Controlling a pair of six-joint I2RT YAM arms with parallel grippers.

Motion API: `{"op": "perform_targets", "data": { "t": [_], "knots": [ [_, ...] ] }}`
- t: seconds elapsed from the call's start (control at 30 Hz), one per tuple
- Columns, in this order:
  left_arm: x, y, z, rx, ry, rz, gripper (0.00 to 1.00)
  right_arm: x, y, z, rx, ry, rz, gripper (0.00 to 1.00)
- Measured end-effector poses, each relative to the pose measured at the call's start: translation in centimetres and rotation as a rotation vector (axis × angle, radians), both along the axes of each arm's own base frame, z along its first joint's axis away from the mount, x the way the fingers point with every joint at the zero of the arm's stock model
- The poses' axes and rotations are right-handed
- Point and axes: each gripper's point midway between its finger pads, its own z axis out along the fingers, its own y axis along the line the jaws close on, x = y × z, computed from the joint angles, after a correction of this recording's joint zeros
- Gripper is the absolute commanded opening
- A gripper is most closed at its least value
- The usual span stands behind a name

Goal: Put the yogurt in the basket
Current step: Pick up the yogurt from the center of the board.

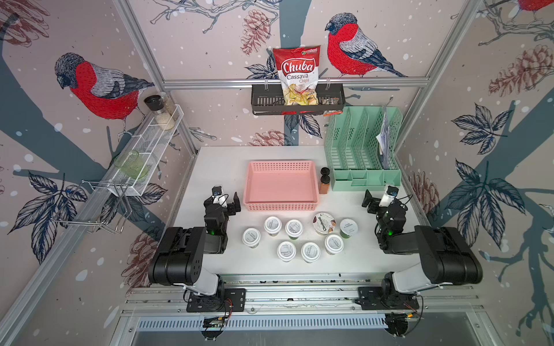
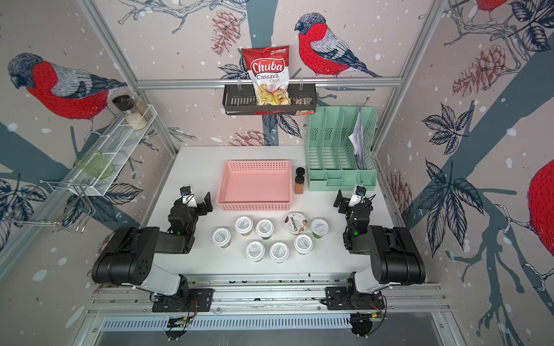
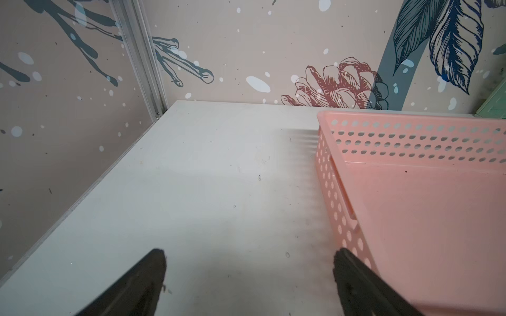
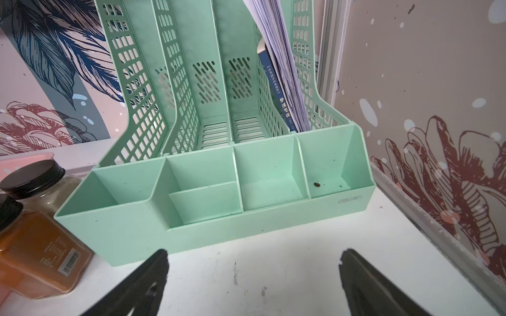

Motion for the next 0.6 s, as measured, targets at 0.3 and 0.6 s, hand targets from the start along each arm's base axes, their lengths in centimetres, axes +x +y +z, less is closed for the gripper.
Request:
{"op": "perform_targets", "data": {
  "t": [0.3, 0.6],
  "knots": [
    [0.0, 0.0, 0.0, 0.0, 0.0, 0.0, 0.98, 0.0, 0.01, 0.0, 0.0, 0.0, 0.0, 1.0],
    [0.0, 0.12, 0.0, -0.002, 0.0, -0.001, 0.98, 0.0, -0.07, 0.0, 0.001, 0.0, 0.0, 1.0]
  ]
}}
